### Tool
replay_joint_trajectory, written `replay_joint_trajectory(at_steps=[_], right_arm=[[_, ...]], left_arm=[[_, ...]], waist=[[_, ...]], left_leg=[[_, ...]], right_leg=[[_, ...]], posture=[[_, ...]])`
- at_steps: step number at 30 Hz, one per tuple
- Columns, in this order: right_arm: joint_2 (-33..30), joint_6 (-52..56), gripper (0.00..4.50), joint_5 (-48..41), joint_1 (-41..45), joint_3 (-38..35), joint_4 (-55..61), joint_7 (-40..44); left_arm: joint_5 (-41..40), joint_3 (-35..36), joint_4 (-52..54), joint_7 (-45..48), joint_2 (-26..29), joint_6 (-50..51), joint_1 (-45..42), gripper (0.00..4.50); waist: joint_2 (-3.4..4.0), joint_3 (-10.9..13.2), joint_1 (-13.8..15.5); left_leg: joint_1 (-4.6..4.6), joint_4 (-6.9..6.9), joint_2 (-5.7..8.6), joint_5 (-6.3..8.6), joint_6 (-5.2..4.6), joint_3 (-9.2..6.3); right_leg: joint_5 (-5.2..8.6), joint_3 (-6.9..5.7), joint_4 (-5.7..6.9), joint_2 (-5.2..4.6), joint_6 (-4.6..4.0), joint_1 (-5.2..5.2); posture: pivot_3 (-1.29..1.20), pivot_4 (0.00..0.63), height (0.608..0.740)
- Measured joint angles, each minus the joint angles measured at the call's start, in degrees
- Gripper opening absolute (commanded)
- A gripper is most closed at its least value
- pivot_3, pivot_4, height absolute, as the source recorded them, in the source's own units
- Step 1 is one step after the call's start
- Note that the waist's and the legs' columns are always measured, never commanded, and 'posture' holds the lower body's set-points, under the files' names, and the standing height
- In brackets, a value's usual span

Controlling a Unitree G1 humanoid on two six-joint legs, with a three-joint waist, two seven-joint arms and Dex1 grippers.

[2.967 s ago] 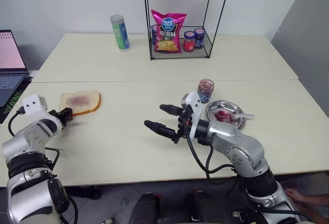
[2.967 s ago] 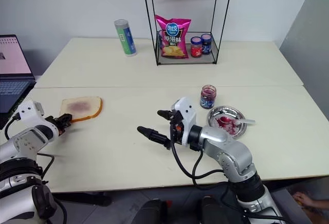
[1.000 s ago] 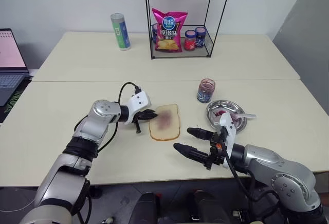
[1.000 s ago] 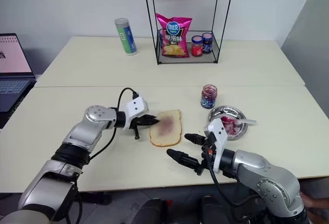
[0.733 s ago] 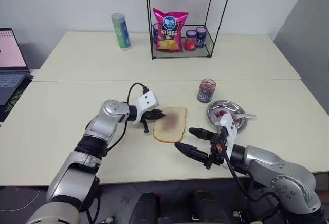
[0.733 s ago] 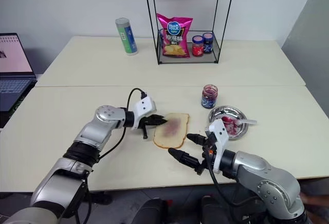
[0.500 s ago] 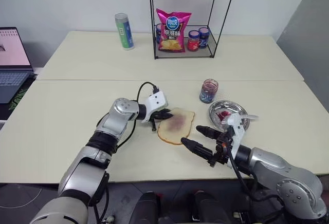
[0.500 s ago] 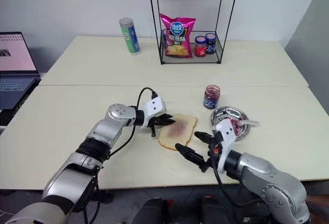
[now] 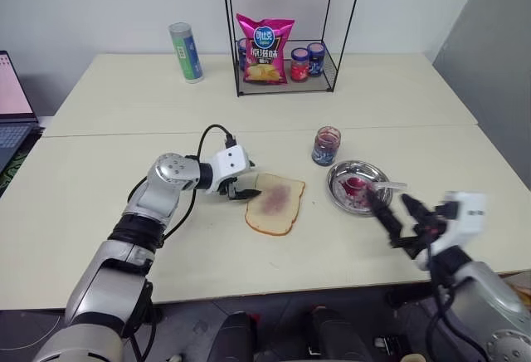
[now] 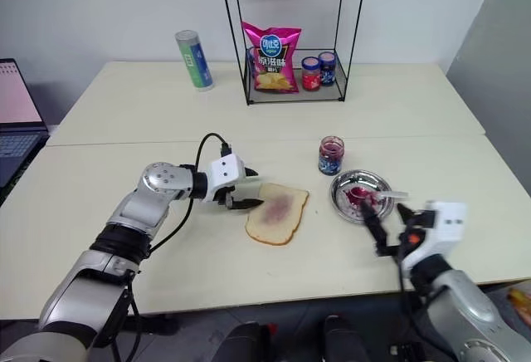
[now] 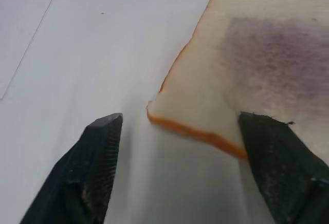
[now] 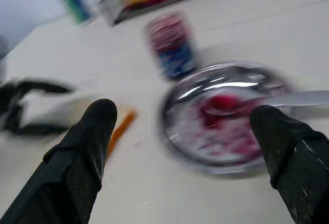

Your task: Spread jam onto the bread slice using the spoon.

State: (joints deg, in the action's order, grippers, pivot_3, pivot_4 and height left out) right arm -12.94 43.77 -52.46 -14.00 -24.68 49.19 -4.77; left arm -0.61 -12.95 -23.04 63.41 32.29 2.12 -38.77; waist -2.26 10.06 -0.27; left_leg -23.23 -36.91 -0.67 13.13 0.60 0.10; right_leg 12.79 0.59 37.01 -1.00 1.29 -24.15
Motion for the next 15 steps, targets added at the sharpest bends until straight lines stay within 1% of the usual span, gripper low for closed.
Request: replay_joint_trajectory(at_steps=[2, 4, 7, 11, 15], right_arm=[[3.54, -2.48, 4.50, -0.85, 0.07, -2.30, -1.53, -3.00], [6.40, -4.92, 4.50, -2.83, 1.95, -3.13, -5.55, -5.32], [10.66, -7.31, 4.50, -4.09, 5.09, -2.23, -10.68, -6.63], [14.80, -11.21, 4.50, -7.07, 11.70, -3.11, -20.74, -8.52], [15.20, -13.52, 4.50, -8.63, 16.07, -4.00, -27.29, -9.14]], left_arm=[[-3.14, 0.51, 5.59, 1.09, -0.76, 1.70, 1.65, 4.47], [-7.18, 1.16, 13.53, 2.47, -1.32, 4.77, 3.90, 4.47], [-11.27, 1.16, 20.30, 3.60, -2.66, 7.57, 5.26, 4.47], [-12.35, 0.11, 24.57, 2.58, -4.13, 10.44, 5.90, 4.47], [-12.28, -0.28, 25.74, 0.49, -4.64, 11.75, 6.89, 4.47]], waist=[[-0.01, 0.00, 0.30], [-0.03, -0.01, 0.34], [0.06, -0.02, 0.15], [0.15, -0.02, -0.05], [0.20, -0.03, -0.26]], left_leg=[[-0.01, -0.05, 0.03, 0.00, 0.00, -0.04], [-0.02, -0.06, 0.05, 0.00, 0.00, 0.00], [0.01, -0.04, 0.07, 0.00, 0.00, 0.04], [0.17, -0.04, 0.07, 0.00, 0.00, 0.16], [0.18, 0.01, 0.07, 0.00, 0.00, 0.18]], right_leg=[[0.01, -0.04, -0.02, -0.04, -0.01, 0.05], [0.01, 0.01, -0.07, -0.05, -0.03, 0.06], [0.05, 0.07, -0.01, -0.05, -0.09, 0.04], [0.04, 0.21, 0.07, 0.04, -0.08, 0.09], [0.03, 0.24, 0.06, 0.24, -0.06, 0.09]], posture=[[0.00, 0.150, 0.740], [0.00, 0.150, 0.740], [0.00, 0.150, 0.740], [0.00, 0.150, 0.740], [0.00, 0.150, 0.740]])
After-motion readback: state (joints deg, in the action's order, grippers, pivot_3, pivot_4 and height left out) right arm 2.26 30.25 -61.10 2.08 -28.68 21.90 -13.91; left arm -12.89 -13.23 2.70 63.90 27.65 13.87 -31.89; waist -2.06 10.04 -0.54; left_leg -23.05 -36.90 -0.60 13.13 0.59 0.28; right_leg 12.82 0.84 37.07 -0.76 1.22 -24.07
